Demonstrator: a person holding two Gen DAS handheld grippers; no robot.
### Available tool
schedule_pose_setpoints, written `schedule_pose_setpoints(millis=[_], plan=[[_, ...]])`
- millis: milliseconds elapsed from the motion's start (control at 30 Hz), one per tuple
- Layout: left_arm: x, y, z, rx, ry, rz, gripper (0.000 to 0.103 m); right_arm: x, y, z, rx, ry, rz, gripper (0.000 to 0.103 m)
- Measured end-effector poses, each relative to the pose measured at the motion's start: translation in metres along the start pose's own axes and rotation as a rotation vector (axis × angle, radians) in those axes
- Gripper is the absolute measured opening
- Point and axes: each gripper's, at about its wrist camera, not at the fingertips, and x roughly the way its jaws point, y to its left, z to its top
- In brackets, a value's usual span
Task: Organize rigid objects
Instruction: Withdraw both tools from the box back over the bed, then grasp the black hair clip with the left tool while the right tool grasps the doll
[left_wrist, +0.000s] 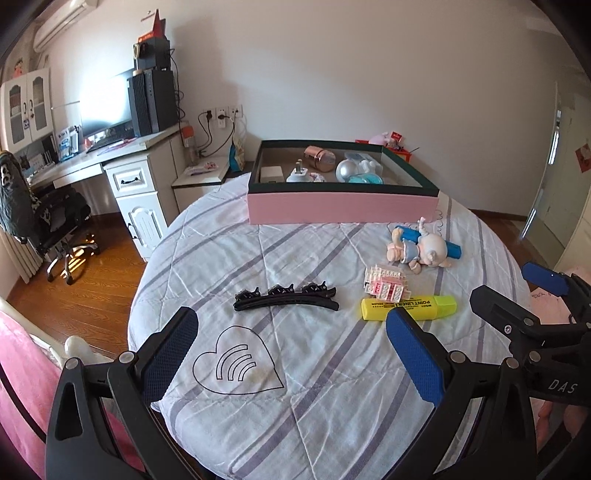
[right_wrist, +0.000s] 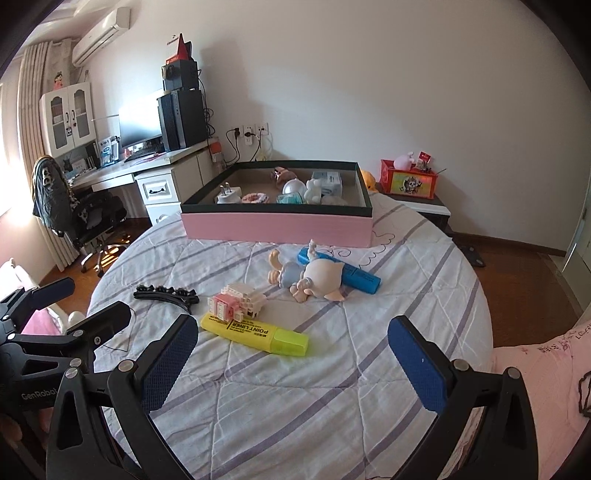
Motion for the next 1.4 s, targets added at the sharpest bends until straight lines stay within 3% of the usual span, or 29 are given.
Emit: schedule_pose_setpoints(millis=[367, 567, 733, 833, 1033, 1167, 1400], plan=[[0.034, 0.008, 0.001, -0.017, 0.056, 0.009, 0.103, 0.049, -0.015, -0.004, 0.017, 0.088, 0.004, 0.103], [0.042, 0.023, 0.000, -0.044, 0.069, 0.023, 0.103, 0.069, -0.022, 0.009, 0.049, 0.084, -0.011, 0.103], [0.048, 0.034, -0.001, -0.061, 0.080, 0.028, 0.103, 0.094, -0.033, 0.020, 0.090, 0.123, 0.028, 0.102], [0.053, 0.039, -0.003, -0.071, 0.087, 0.030, 0.103, 0.104, -0.030, 0.026, 0.075, 0.134, 0.073, 0.093], [0.058, 0.043, -0.005, -0.081, 0.100, 0.024, 0.103, 0.130, -0.024, 0.034, 0.058, 0.184, 0.101, 0.093], [0.059, 0.045, -0.006, -0.082, 0.102, 0.018, 0.103, 0.133, -0.017, 0.033, 0.025, 0.202, 0.086, 0.066], [0.070, 0.048, -0.006, -0.078, 0.128, 0.008, 0.103, 0.144, -0.011, 0.037, 0.003, 0.224, 0.082, 0.069]])
